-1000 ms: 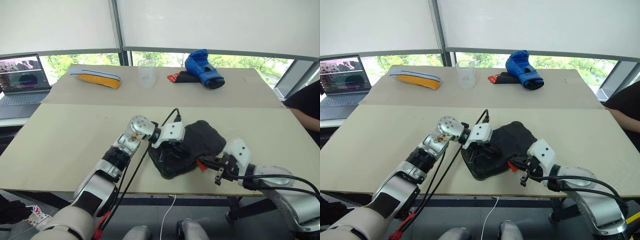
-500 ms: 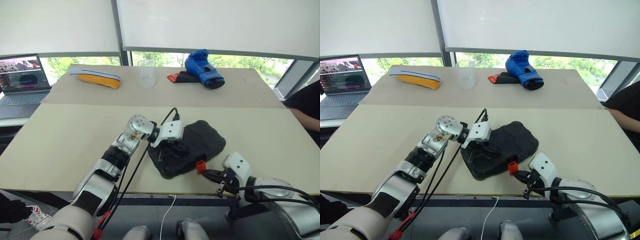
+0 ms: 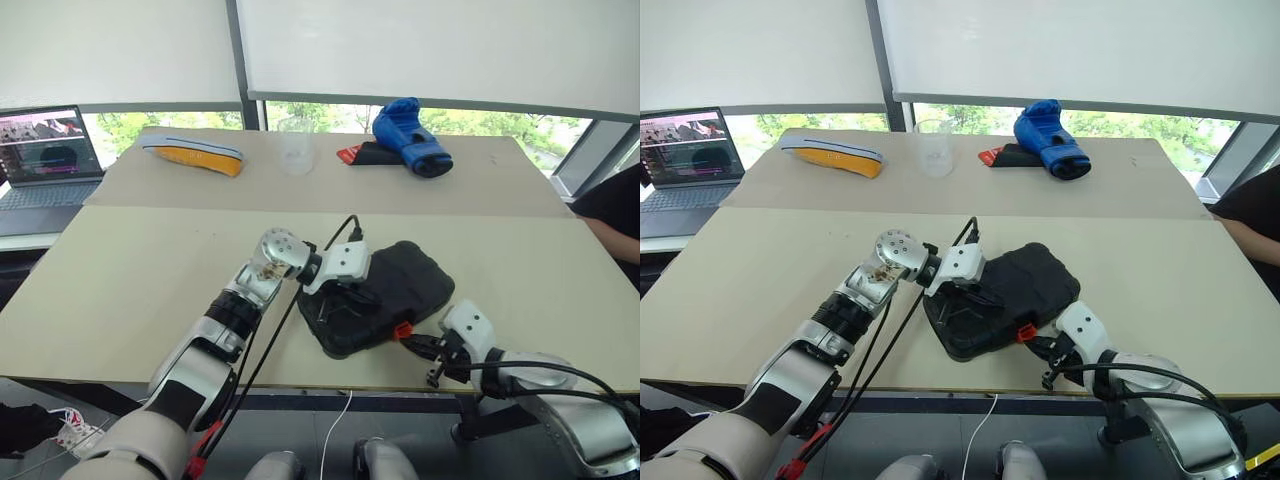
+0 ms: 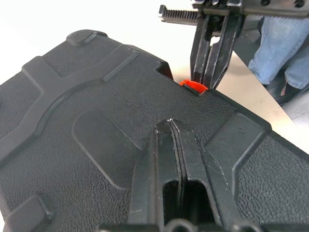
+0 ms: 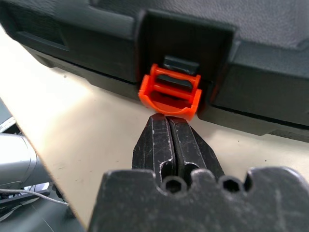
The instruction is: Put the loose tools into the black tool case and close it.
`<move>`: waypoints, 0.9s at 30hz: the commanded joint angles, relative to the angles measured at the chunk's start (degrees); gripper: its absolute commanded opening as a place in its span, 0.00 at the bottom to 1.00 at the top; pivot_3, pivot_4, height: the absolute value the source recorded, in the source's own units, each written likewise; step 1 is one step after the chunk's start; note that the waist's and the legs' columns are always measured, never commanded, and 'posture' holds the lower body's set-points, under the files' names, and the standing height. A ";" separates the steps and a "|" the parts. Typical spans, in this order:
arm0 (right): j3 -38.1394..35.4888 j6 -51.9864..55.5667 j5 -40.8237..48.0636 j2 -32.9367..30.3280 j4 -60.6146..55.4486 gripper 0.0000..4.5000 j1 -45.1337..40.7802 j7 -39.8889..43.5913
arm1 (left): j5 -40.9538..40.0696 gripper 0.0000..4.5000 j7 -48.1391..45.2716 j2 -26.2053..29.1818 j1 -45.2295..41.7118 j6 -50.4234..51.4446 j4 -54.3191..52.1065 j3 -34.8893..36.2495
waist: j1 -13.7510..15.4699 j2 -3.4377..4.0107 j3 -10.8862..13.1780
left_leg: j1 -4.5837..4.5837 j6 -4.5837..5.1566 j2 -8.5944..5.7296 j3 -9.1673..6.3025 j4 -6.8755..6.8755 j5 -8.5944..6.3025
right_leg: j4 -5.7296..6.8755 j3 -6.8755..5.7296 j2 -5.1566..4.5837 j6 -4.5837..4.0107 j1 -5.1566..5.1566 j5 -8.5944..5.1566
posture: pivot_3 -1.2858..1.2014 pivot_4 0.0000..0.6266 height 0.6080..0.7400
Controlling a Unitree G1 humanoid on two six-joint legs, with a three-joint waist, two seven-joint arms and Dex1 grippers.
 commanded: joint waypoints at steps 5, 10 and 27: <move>0.71 -2.59 -2.28 1.17 0.25 0.02 1.40 -0.54 | 2.45 0.01 0.25 -3.26 -0.38 -1.33 1.27 -3.17 | 0.50 0.00 0.00 | -0.02 0.06 -0.06 -0.01 0.00 -0.04 | -0.04 0.00 -0.01 -0.08 0.01 0.05 | 0.52 0.24 0.93; 0.35 -6.14 -4.68 2.98 1.98 0.02 1.42 -2.13 | 4.58 0.01 0.71 -4.26 -1.42 -5.34 3.71 -4.73 | 0.67 0.00 0.00 | -0.02 0.09 -0.09 -0.01 -0.01 -0.06 | -0.07 0.01 0.01 -0.03 0.00 0.02 | 0.52 0.24 0.93; -6.22 -6.53 1.05 6.88 -8.51 0.02 0.72 -2.86 | 8.84 0.01 1.53 -3.89 -1.79 -15.29 11.17 -6.64 | -0.44 0.01 0.03 | 0.02 0.08 -0.05 -0.01 -0.01 -0.05 | 0.00 0.03 -0.02 0.35 0.05 -0.21 | 0.52 0.24 0.93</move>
